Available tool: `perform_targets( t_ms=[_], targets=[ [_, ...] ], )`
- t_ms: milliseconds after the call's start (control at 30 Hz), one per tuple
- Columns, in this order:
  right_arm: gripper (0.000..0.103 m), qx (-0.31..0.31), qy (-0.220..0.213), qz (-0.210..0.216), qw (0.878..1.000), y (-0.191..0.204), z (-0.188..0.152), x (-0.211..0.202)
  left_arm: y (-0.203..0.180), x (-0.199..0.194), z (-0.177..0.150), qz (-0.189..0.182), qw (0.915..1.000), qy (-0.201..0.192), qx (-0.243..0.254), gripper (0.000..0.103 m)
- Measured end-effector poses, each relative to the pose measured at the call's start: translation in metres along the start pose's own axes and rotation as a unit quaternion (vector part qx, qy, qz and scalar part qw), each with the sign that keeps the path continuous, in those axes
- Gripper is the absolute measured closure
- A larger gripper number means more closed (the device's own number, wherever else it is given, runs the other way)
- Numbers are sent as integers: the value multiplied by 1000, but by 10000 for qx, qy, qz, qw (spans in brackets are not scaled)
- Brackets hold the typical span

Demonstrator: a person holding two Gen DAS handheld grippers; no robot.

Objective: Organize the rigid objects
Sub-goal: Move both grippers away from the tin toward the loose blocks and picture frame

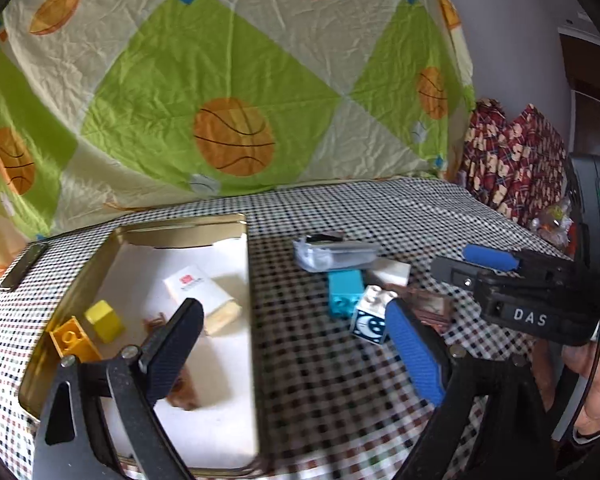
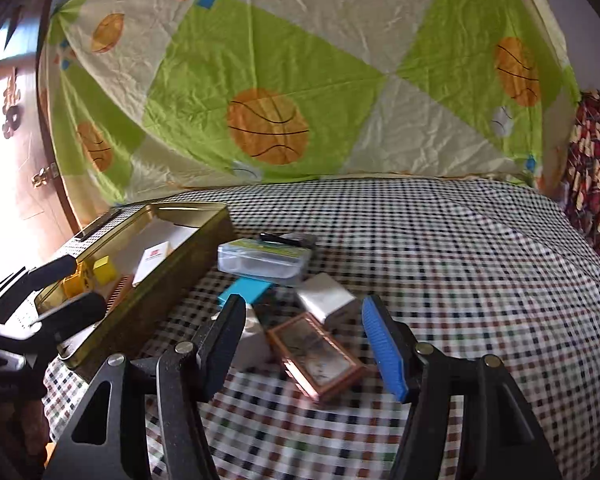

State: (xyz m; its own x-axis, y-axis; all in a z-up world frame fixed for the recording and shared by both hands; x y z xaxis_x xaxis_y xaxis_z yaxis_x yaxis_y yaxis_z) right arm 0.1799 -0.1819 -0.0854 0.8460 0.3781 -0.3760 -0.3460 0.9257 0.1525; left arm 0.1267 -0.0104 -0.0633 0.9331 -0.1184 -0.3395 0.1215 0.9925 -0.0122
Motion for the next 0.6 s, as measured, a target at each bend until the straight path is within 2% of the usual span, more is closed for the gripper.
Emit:
perform_targets(
  t_ms=[100,233,367,500,600],
  targets=[
    [40,31,143,-46,9999,-9,-6,1,-26,15,-6,-159,9996,196,106,9],
    [40,-138,439,-23,9989,-10,-16,11,-39,34,-14,-150,9985,486,181,13],
    [40,-229,686,153,9973,-7,-22,21,-35,41,-19,-14,9979,620,191,13],
    [40,-338,912,362,9946,1,-25,31,-27,45,-28,-78,9963,855,54,11],
    [40,-369,1172,468,9913,5,-30,40,-28,43,-29,-186,9959,874,151,11]
  ],
)
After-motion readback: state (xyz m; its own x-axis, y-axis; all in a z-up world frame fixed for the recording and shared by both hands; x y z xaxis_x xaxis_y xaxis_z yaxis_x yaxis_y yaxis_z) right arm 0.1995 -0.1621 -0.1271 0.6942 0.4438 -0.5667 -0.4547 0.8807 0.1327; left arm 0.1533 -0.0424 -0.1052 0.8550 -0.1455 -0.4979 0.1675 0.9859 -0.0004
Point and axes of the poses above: each gripper's, at about its wrist camera, not at the fingertips, and x roughly the way its jaws point, y to its left, z to its top, the point moved 6 cm from there along x, roughly the way its jaws point, and after that the axes turned 10 degrees about -y, right-handed, at the moved point
